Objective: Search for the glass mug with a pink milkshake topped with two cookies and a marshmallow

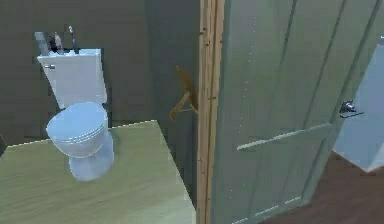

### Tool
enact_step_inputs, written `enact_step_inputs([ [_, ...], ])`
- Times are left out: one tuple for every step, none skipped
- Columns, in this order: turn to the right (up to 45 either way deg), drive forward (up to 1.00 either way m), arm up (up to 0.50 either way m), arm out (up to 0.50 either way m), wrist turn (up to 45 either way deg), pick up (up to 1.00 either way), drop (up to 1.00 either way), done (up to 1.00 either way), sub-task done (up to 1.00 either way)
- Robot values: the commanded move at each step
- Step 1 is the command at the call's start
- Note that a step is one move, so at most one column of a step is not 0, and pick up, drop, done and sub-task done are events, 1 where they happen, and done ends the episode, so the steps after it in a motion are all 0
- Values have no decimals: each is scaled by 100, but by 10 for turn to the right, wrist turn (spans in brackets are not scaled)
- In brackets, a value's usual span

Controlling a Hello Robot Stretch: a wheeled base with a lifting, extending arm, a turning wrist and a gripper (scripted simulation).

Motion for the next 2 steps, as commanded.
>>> enact_step_inputs([
  [420,0,0,0,0,0,0,0,0],
  [0,85,0,0,0,0,0,0,0],
])
